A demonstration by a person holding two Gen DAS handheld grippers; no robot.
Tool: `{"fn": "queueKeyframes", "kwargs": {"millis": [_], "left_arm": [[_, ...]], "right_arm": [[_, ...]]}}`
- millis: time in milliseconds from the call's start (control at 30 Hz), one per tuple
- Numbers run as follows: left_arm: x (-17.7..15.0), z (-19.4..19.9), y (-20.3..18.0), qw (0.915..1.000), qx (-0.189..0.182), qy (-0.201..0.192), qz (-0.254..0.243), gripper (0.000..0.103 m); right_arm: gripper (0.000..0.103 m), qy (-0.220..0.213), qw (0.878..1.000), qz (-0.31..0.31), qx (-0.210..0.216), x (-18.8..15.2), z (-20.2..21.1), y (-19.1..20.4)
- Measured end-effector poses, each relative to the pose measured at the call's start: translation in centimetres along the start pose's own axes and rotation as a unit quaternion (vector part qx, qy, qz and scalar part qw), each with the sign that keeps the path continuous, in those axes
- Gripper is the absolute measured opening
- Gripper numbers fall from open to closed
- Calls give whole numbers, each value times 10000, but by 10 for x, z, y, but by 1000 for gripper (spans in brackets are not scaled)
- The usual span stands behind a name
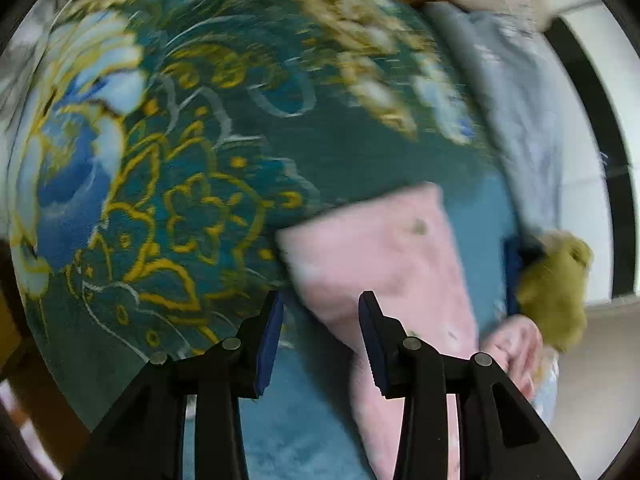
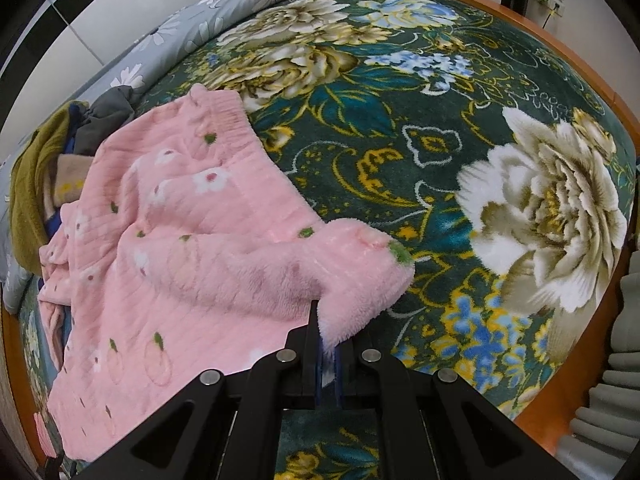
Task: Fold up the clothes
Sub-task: 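Lower the pink garment flat onto the bed cover with both tools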
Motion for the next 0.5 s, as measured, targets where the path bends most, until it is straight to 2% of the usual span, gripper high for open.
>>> {"fn": "queueKeyframes", "kwargs": {"millis": [33, 100, 133, 200, 333, 367, 500], "left_arm": [[3, -4, 2, 9999, 29, 20, 109, 38], [8, -10, 2, 9997, 30, 62, 217, 21], [10, -9, 0, 9998, 100, 30, 190, 3], [15, -8, -4, 9996, 233, -46, 135, 3], [27, 30, -8, 9975, -89, -707, -15, 2], [28, 32, -7, 9975, -72, -706, -50, 2], [27, 12, 11, 9979, 476, -422, -129, 2]], "right_arm": [[4, -4, 10000, 10, -2, 0, 1, 0], [4, -11, 10000, 29, -5, 1, 2, 1], [4, -13, 10000, 33, -9, 2, 2, 1], [4, -39, 10000, 22, 3, 2, 5, 2], [4, -276, 9996, -6, 52, 6, 17, -1], [4, -280, 9996, -27, 40, 7, 18, -3], [4, -73, 9998, -76, -180, 2, 2, -12]]}}
Point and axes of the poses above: each gripper's, at about its wrist camera, not at the fingertips, and z roughly against the way its jaws point, y to its left, x to its top, the point moved 1 cm from there along -z, roughly the way its jaws point, and after that the axes turned 6 degrees about x, right-handed, at the moved point
